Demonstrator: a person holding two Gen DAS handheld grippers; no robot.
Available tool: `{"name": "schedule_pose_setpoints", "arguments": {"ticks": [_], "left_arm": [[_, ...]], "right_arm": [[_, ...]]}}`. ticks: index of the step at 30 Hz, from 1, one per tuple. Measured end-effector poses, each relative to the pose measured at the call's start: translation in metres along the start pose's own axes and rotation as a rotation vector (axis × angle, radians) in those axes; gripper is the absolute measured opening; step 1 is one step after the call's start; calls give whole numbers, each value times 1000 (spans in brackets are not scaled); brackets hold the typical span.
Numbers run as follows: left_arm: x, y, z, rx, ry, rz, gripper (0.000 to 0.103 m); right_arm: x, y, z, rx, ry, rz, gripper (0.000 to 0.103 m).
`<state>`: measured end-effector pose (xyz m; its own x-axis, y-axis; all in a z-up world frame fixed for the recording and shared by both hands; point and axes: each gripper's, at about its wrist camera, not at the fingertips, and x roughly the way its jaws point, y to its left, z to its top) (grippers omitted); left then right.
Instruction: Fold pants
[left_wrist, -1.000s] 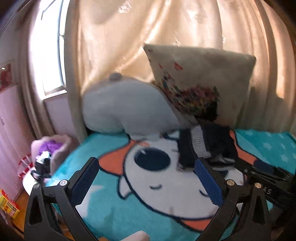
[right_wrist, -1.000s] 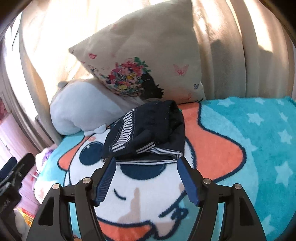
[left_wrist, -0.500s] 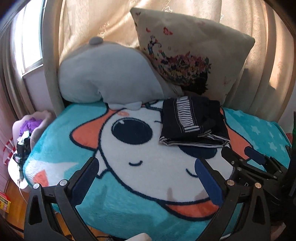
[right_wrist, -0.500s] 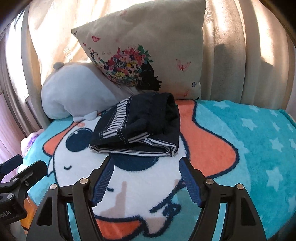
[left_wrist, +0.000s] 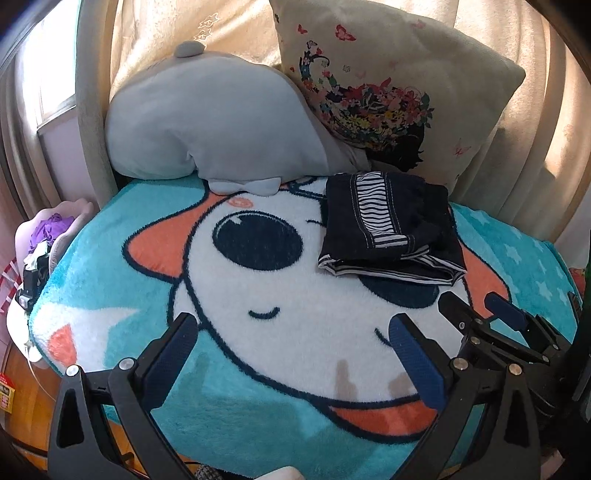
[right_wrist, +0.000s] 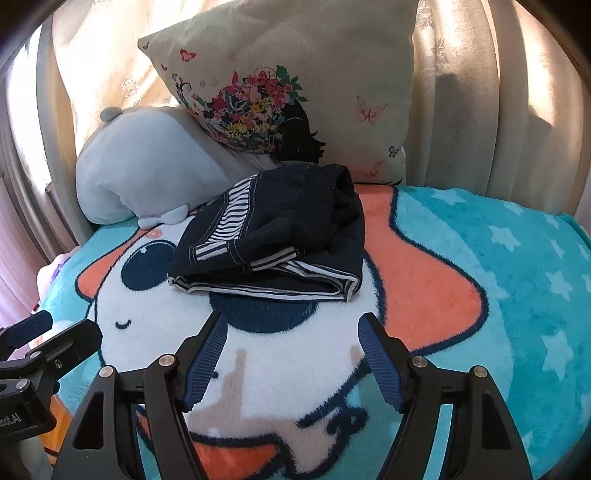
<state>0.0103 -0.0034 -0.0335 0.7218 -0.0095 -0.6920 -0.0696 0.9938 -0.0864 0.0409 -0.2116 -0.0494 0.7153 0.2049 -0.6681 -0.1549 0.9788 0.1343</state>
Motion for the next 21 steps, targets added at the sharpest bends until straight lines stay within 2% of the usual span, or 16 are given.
{"name": "schedule_pose_setpoints", "arguments": {"ticks": [13,21], "left_arm": [[14,6,4,-24,29,1,103],[24,20,16,-44,19,32,103]], "right_arm": [[10,7,1,-21,17,7,78],[17,20,11,-42,30,34,78]]}}
